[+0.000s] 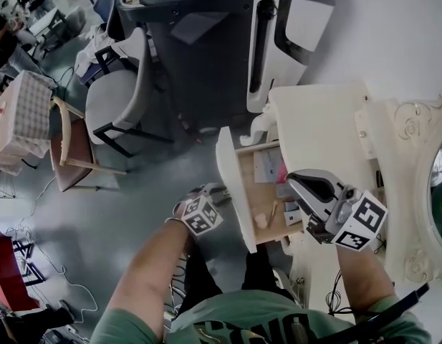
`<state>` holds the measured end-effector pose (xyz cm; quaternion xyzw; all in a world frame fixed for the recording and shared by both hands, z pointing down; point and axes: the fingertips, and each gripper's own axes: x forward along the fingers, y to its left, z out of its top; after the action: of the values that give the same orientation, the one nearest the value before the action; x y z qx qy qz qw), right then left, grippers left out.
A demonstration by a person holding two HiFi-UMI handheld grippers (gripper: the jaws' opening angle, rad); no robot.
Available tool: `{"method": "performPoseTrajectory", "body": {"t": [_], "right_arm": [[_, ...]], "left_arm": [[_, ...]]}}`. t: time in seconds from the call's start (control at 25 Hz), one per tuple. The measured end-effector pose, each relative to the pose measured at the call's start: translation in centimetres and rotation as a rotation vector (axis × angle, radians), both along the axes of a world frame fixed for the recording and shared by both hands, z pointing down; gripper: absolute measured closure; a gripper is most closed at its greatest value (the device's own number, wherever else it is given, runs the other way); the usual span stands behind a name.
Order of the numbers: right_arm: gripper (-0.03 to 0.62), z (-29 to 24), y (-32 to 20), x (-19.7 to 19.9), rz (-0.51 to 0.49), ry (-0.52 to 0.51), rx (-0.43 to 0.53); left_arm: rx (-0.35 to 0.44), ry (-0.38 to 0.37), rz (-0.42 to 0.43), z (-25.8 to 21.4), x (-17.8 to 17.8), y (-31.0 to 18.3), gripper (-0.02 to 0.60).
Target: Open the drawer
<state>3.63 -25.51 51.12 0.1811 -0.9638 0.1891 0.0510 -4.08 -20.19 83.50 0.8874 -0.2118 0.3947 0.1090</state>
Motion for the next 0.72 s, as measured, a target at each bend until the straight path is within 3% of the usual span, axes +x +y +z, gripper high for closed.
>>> {"method": "performPoseTrajectory", "body": {"t": [0.72], "right_arm": [[0.583, -0.8, 0.5, -1.2, -0.011, 0.003, 0.012]], "left_arm": [[-0.003, -0.002, -0.007, -0.1, -2.0, 1.0, 0.440]]}}
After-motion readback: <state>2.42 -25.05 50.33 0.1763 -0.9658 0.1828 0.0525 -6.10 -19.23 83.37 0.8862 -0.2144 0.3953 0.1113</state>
